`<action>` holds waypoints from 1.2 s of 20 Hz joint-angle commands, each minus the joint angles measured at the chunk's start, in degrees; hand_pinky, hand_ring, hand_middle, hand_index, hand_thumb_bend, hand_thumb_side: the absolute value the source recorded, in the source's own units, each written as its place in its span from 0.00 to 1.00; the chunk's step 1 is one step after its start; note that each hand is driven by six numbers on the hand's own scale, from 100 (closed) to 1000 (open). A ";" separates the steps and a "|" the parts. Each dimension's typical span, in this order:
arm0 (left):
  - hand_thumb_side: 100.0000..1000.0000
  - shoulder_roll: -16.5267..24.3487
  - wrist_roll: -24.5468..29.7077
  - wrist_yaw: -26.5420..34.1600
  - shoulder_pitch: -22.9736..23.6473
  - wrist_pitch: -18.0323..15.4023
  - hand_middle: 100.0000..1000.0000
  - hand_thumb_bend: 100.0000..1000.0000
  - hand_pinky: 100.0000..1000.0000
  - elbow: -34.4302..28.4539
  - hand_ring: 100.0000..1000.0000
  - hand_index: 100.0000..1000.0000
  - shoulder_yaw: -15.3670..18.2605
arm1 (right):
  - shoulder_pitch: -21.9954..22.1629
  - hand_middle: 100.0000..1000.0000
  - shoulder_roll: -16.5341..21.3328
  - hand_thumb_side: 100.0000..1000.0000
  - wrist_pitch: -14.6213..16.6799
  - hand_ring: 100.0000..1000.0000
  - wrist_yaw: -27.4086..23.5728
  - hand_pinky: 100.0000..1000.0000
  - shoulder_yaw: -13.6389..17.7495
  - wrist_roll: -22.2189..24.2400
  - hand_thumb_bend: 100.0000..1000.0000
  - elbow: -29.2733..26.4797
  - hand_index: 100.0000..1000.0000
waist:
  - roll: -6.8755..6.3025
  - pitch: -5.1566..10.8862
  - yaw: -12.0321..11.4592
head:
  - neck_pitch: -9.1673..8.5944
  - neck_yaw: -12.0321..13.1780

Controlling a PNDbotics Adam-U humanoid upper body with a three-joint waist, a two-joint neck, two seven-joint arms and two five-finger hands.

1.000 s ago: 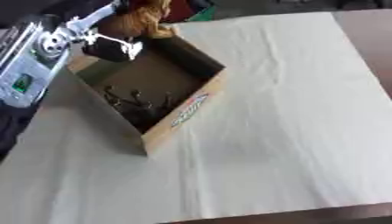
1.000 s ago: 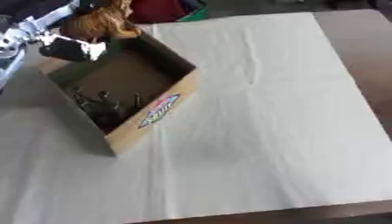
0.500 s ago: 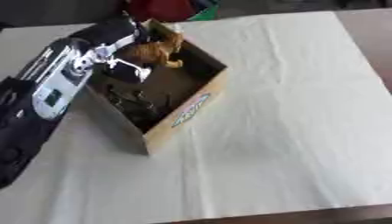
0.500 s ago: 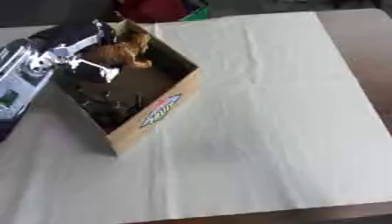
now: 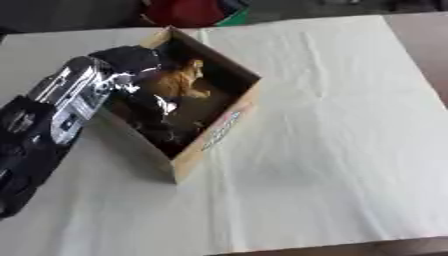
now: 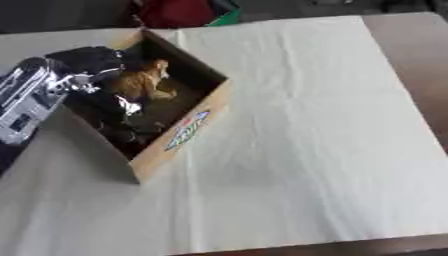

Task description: Pick up objects on the table and place them in the box.

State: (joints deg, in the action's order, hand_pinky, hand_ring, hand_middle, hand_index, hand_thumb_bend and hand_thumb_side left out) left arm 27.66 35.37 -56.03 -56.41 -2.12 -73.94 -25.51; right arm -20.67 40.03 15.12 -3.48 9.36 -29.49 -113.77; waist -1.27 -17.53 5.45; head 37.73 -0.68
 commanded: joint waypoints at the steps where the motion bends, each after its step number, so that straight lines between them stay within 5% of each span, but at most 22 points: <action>1: 0.98 1.22 1.32 -2.77 -1.48 -0.17 0.94 0.98 0.74 -2.15 0.98 0.98 1.78 | -0.32 0.63 1.12 0.98 -0.12 0.99 -0.05 0.69 0.76 0.03 0.00 -0.82 0.74 | 0.31 1.00 -0.03 | -0.56 -0.16; 7: 1.00 0.53 -4.71 -12.45 -2.08 1.48 0.94 1.00 0.75 -1.86 0.99 0.99 5.68 | -0.33 0.63 1.03 0.98 0.01 0.99 -0.05 0.69 0.81 0.03 0.00 -0.82 0.74 | 0.41 0.83 0.23 | -0.60 -0.14; 14: 1.00 2.11 -8.40 -4.07 -2.42 2.90 0.89 0.76 0.72 -5.72 0.93 0.94 10.11 | 0.12 0.63 0.99 0.98 -0.11 0.99 0.00 0.69 1.02 -0.12 0.00 -0.82 0.74 | 0.43 1.07 -0.13 | -0.09 -0.27; 21: 1.00 3.60 -9.19 2.01 -1.76 6.60 0.89 0.75 0.72 -11.62 0.93 0.94 11.56 | 0.22 0.63 1.05 0.98 -0.06 0.99 -0.04 0.69 1.05 -0.21 0.00 -0.82 0.74 | 0.43 1.20 -0.23 | 0.01 -0.25; 22: 0.96 3.71 -9.39 2.37 -2.17 6.85 0.78 0.04 0.65 -12.17 0.78 0.86 11.96 | 0.10 0.64 1.17 0.97 0.03 0.98 -0.14 0.69 1.07 -0.33 0.00 -0.82 0.75 | 0.67 1.56 -0.52 | 0.63 -0.17; 24: 0.90 4.06 -10.57 3.67 -2.73 8.06 0.76 0.00 0.63 -14.28 0.75 0.85 13.95 | 0.06 0.65 1.65 0.97 0.53 0.98 -0.75 0.69 1.04 -0.85 0.00 -0.82 0.76 | 1.25 2.81 -2.37 | 2.46 -0.60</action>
State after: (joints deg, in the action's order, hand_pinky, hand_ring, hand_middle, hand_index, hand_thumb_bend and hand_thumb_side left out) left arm 29.84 25.29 -53.14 -57.69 5.25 -86.28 -13.27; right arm -20.14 39.88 15.53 -3.74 9.62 -29.96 -113.77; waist -0.24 -15.88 2.58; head 39.28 -1.09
